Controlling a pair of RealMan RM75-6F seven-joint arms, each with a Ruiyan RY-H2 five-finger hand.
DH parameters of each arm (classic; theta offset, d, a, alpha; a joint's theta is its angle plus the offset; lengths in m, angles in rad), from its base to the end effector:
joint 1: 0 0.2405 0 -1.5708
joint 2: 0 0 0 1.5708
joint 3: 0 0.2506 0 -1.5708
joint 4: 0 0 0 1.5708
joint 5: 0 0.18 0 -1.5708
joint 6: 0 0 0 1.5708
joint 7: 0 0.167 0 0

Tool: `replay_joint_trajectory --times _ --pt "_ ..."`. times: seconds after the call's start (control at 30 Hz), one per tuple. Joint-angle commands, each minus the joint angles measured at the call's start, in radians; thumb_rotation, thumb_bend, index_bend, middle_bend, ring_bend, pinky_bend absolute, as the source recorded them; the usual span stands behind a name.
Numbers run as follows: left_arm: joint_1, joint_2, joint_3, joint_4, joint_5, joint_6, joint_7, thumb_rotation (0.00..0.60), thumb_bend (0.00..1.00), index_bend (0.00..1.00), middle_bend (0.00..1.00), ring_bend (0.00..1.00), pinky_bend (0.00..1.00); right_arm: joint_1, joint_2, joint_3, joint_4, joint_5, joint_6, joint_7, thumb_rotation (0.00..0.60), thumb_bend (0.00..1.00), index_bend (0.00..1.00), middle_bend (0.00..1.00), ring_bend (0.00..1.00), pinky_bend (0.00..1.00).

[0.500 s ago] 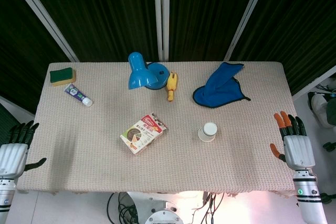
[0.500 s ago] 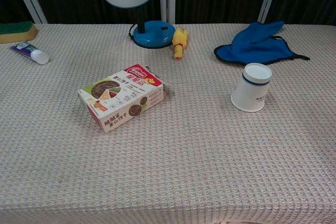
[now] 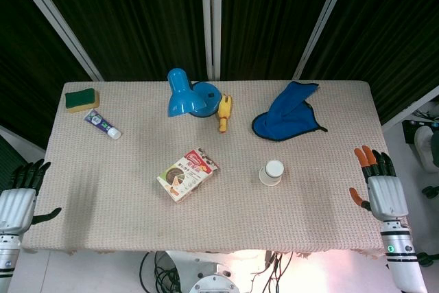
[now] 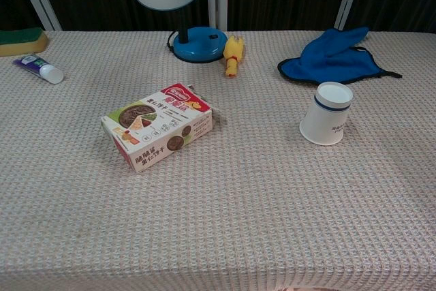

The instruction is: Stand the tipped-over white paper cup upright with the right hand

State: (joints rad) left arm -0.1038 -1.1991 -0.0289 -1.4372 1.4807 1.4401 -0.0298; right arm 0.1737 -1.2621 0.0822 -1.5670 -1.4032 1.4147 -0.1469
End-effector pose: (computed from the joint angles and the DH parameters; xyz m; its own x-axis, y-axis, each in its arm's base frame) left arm -0.3229 0.2051 0.1667 0.4525 0.0519 0.8903 0.8913 0.0044 -0.4533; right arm -0.2882 -0.2323 0.1425 0.4269 -0.0218 0.9040 -0.9043 -0.0020 0.4270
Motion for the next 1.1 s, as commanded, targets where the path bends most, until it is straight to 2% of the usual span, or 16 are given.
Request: replay_joint_trajectory --times 0.03,0.33,0.5,0.63,0.87,1.1 --pt "-0.001 0.002 0.000 -0.004 -0.002 -0.004 0.005 0.600 0.00 0.01 0.00 0.00 0.04 0.008 0.007 0.005 -0.009 0.004 -0.015 0.000 0.600 0.22 0.00 0.00 0.00 0.00" --pt "-0.012 0.009 -0.002 -0.026 -0.006 -0.022 0.015 0.600 0.00 0.01 0.00 0.00 0.04 0.064 0.111 0.007 -0.135 0.012 -0.132 -0.042 0.600 0.18 0.00 0.01 0.00 0.00" --pt "-0.017 0.009 -0.003 -0.030 -0.002 -0.024 0.018 0.600 0.00 0.01 0.00 0.00 0.04 0.120 0.149 0.029 -0.208 0.038 -0.208 -0.087 0.600 0.16 0.00 0.00 0.00 0.00" --pt "-0.020 0.011 -0.001 -0.030 -0.005 -0.034 0.016 0.600 0.00 0.01 0.00 0.00 0.04 0.180 0.160 0.052 -0.256 0.084 -0.278 -0.176 0.600 0.15 0.00 0.01 0.00 0.00" --pt "-0.021 0.015 -0.002 -0.030 -0.009 -0.037 0.010 0.600 0.00 0.01 0.00 0.00 0.04 0.301 0.137 0.075 -0.295 0.239 -0.422 -0.340 0.600 0.14 0.00 0.03 0.00 0.00" --pt "-0.025 0.013 -0.001 -0.026 -0.011 -0.044 0.007 0.600 0.00 0.01 0.00 0.00 0.04 0.380 0.049 0.077 -0.256 0.313 -0.454 -0.414 0.600 0.14 0.00 0.07 0.00 0.00"
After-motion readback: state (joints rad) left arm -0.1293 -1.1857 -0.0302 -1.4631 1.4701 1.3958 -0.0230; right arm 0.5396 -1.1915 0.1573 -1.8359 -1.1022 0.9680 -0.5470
